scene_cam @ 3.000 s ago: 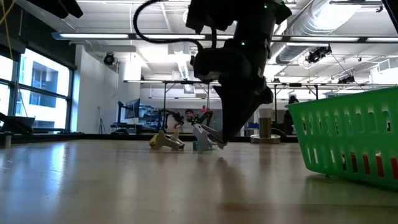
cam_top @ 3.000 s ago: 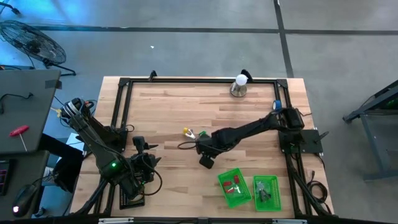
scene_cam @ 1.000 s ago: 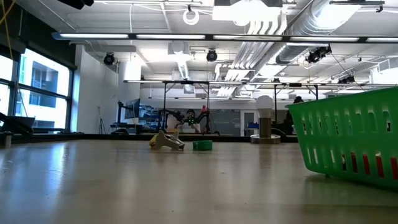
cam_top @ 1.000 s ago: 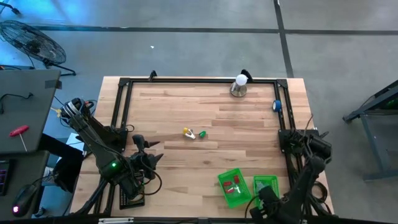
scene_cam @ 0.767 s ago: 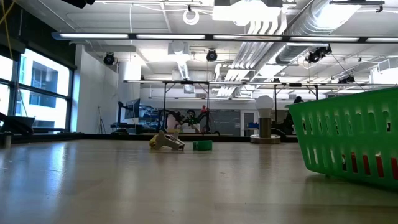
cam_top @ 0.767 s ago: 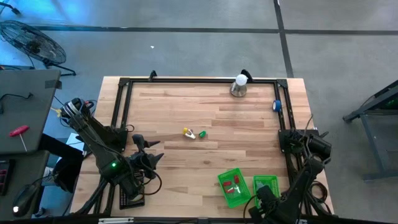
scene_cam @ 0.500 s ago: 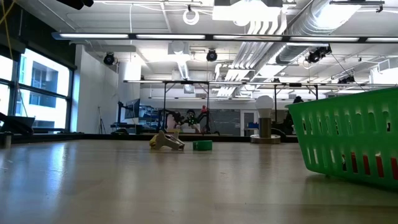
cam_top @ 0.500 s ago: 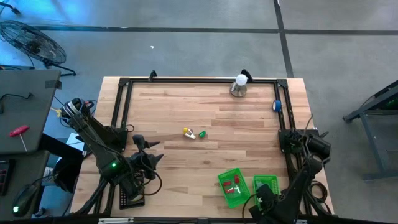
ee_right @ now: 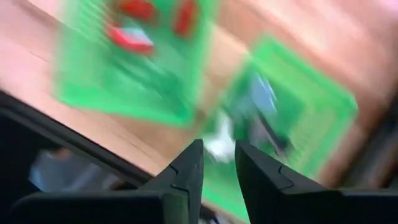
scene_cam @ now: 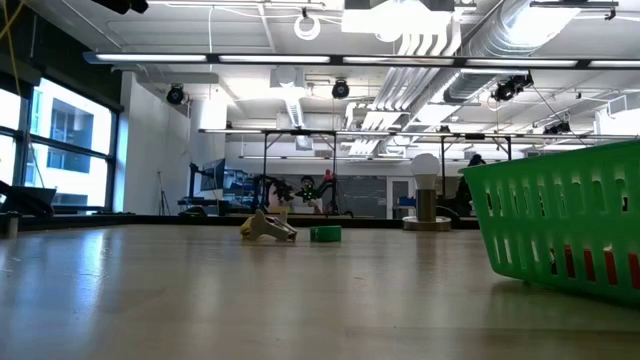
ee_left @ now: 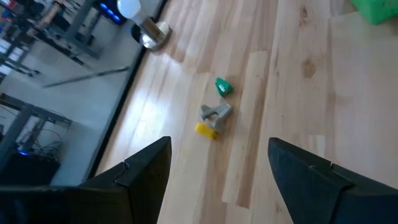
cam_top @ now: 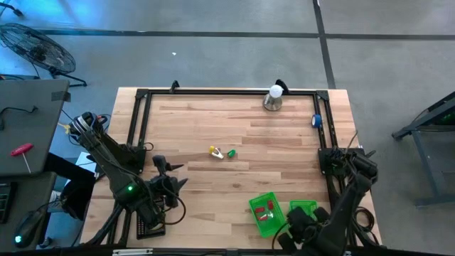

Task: Pick and place Stapler, Stapler remover, tape
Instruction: Put the yellow stapler into the left green bin

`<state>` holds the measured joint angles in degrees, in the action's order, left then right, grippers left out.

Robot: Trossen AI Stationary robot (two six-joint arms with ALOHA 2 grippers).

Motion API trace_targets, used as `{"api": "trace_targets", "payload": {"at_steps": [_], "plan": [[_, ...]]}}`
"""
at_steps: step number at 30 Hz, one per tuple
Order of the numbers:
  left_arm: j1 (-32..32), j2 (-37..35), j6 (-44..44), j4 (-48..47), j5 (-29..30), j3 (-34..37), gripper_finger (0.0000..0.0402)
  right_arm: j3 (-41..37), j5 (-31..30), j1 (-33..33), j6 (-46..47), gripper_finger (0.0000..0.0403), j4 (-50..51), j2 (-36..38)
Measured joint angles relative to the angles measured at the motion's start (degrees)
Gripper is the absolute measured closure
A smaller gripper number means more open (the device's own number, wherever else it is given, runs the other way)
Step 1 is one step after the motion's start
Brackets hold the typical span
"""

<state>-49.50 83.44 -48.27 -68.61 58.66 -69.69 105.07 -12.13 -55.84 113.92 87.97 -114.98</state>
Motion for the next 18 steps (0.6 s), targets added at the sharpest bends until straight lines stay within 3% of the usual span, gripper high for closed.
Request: {"api": "trace_targets", "payload": {"at_steps": [4,8,18], "plan": [[0.00,0.02,0.00,0.70,-2.40,0.00,0.0142,1.93,-13.08,-0.48,-7.87,0.0324,-2.21,0.02],[0.01,0.02,0.01,1.57,-3.99,0.00,0.0142,1.93,-22.20,-0.10,-16.63,0.0321,-4.14,0.02],[3.63,0.17,1.79,2.39,-6.40,0.00,0.0142,1.93,-26.33,3.72,-24.98,0.0277,-4.75,0.02]]}}
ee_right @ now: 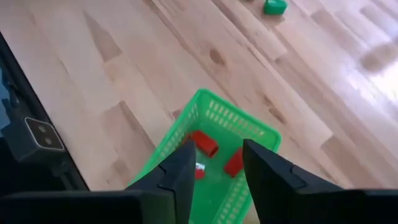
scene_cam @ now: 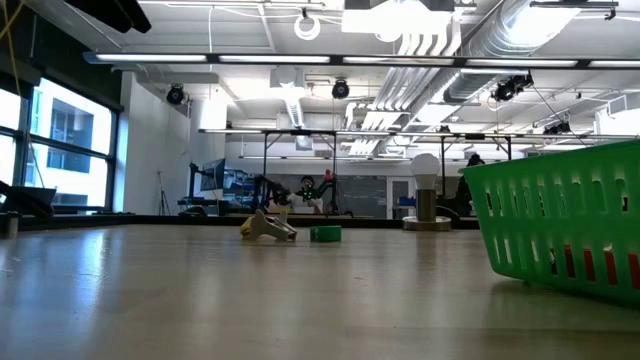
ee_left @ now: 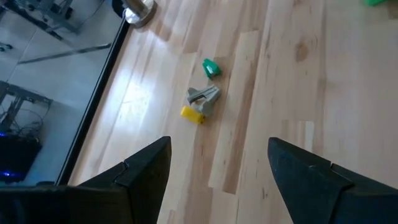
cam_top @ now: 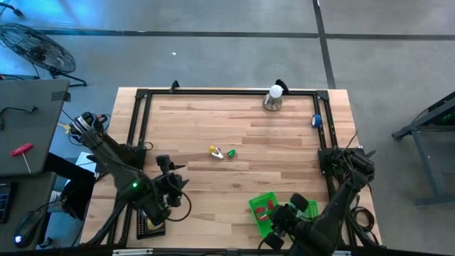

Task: Pick and place Stapler, Stapler remover, tape
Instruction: Put the yellow stapler into the left green bin

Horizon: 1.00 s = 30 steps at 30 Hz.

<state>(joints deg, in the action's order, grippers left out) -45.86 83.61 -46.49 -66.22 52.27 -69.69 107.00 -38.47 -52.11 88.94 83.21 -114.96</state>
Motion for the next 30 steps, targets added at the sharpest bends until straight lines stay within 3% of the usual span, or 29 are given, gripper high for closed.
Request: {"api": "trace_targets", "payload": {"at_steps": [6,10,16,24,30], "plan": [[4.02,0.00,9.78,5.14,0.01,0.00,0.0142,-0.02,-1.87,0.95,-5.74,0.0265,-1.45,0.00],[8.42,0.00,22.61,9.16,-5.33,0.00,0.0142,-0.02,-4.68,1.13,-8.35,0.0265,-2.06,0.00],[18.89,0.00,42.09,11.17,-21.78,0.00,0.0142,-0.02,-6.77,1.11,-8.47,0.0265,-2.25,-0.02],[36.57,0.02,50.01,14.78,-39.01,0.13,0.0142,-0.02,-6.51,1.09,-9.10,0.0265,-2.86,-0.02],[45.16,1.08,56.35,24.17,-53.70,4.93,0.0142,-0.02,-7.74,1.03,-11.68,0.0265,-4.29,-0.02]]}}
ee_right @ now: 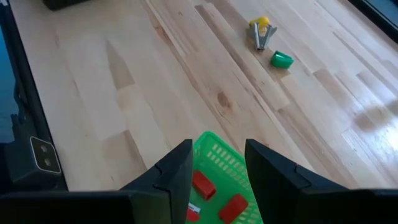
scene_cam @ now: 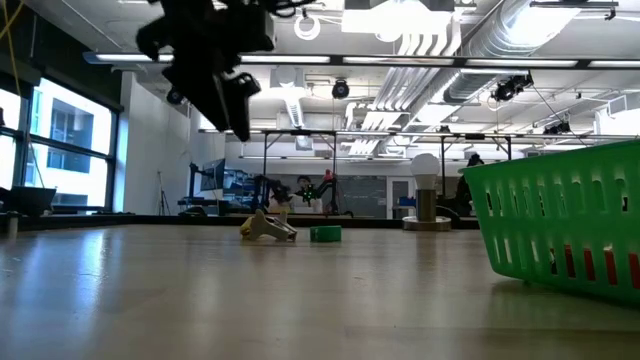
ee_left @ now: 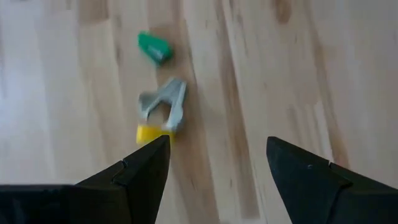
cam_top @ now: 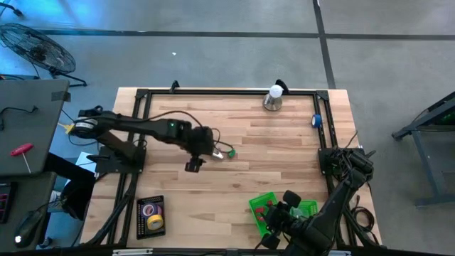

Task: Pick and place Stapler, Stapler remover, tape
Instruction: Put the yellow stapler into the left green bin

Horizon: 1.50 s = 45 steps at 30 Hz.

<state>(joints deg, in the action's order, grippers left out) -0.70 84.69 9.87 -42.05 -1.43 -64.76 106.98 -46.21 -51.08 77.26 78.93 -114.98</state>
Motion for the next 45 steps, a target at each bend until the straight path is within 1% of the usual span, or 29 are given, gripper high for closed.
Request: {"api": "trace_targets", "payload": {"at_steps": [2,4,6,8,10,12,14,16,17,18,20,22,24,26,29,39,45], "plan": [[1.58,0.62,1.87,3.02,-1.82,2.38,0.0142,0.00,-0.41,-0.03,-0.38,0.0265,-0.17,-0.01],[2.78,1.31,3.92,4.55,-2.18,4.72,0.0142,0.00,-0.61,-0.08,-0.40,0.0265,-0.17,-0.02],[3.73,2.06,6.22,8.13,-2.22,6.50,0.0142,0.00,-0.62,-0.14,-0.42,0.0265,-0.21,-0.02],[4.56,2.73,7.20,8.91,-2.23,8.49,0.0142,0.00,-0.71,-0.20,-0.41,0.0265,-0.02,-0.02],[5.27,3.73,7.50,13.28,-2.08,10.00,0.0142,-0.01,-1.06,-0.18,-0.63,0.0265,-0.18,-0.07],[5.74,4.10,7.72,13.89,-1.86,11.36,0.0142,-0.02,-1.72,-0.21,-0.86,0.0265,-0.38,-0.07],[5.85,5.33,8.69,17.93,-0.15,11.65,0.0142,-0.02,-2.27,-0.32,-0.88,0.0265,-0.63,-0.09],[5.94,5.62,9.59,16.68,2.59,12.09,0.0142,-0.02,-2.72,-0.32,-0.86,0.0265,-0.82,-0.09],[5.92,6.20,9.67,18.36,3.38,11.92,0.0142,-0.02,-2.96,-0.32,-0.86,0.0265,-0.85,-0.11],[5.98,6.69,9.89,19.59,3.29,11.73,0.0142,-0.02,-3.10,-0.32,-0.88,0.0265,-1.07,-0.21],[5.98,6.89,9.95,18.36,3.17,11.98,0.0142,-0.02,-3.14,-0.32,-1.03,0.0265,-1.26,-0.42],[5.95,7.76,9.92,20.35,3.20,11.77,0.0142,-0.02,-3.05,-0.32,-1.45,0.0265,-1.65,-0.52],[5.96,7.61,9.86,19.03,3.12,11.97,0.0142,-0.02,-2.97,-0.32,-1.75,0.0265,-2.18,-0.55],[5.95,8.37,9.86,20.71,3.22,11.73,0.0142,-0.02,-3.08,-0.32,-2.01,0.0265,-2.29,-0.62],[5.95,8.70,9.86,19.87,3.59,11.94,0.0142,-0.02,-2.83,-0.32,-2.70,0.0265,-2.63,-0.63],[6.00,13.00,11.51,22.76,4.91,11.85,0.0142,-0.02,-2.63,-0.32,-2.78,0.0265,-2.96,-0.63],[6.00,13.65,11.50,23.24,5.05,11.75,0.0146,-0.02,-2.85,-0.32,-2.80,0.0265,-2.99,-0.63]]}}
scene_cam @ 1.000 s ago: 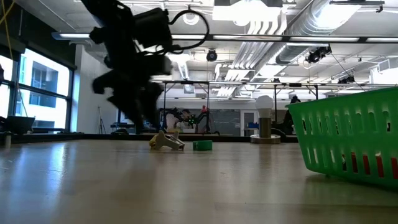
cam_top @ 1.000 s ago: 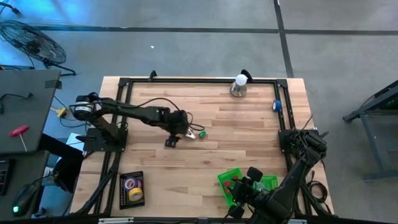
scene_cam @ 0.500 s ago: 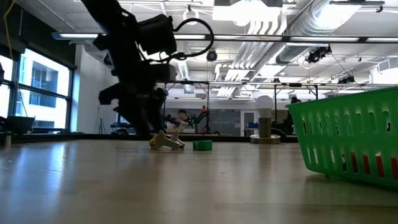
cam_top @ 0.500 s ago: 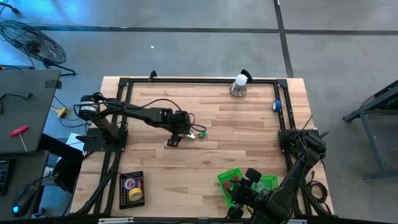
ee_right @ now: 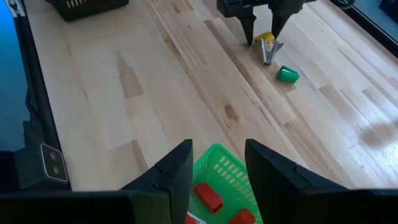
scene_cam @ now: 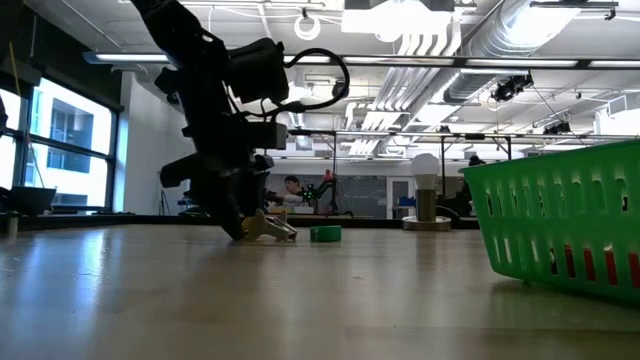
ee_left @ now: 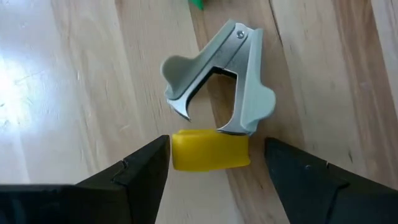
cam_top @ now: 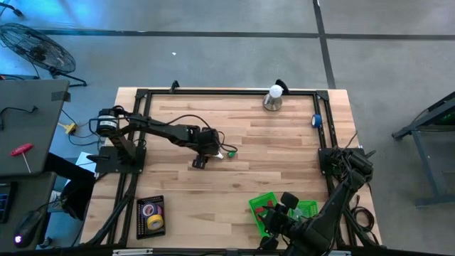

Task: Pick and place Stapler, Stapler remover, tape
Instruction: Put the yellow stapler into the left green bin

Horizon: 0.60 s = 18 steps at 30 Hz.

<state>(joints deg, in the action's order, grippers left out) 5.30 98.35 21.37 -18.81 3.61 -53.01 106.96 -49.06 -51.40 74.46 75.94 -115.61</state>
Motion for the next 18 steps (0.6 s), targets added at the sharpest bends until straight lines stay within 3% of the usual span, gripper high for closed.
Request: {"api": "trace_targets", "payload": {"at_steps": [3,7,18], "plan": [[-0.04,0.06,-0.57,0.34,0.93,0.02,0.0173,0.00,-0.02,0.00,-0.16,0.0265,-0.02,0.00],[-0.06,0.10,-0.82,1.38,1.87,0.04,0.0242,0.00,-0.04,0.00,-0.17,0.0265,0.00,0.00],[-0.08,0.17,-5.28,1.20,4.52,0.00,0.0242,0.00,0.03,0.00,-0.17,0.0265,0.00,0.00]]}}
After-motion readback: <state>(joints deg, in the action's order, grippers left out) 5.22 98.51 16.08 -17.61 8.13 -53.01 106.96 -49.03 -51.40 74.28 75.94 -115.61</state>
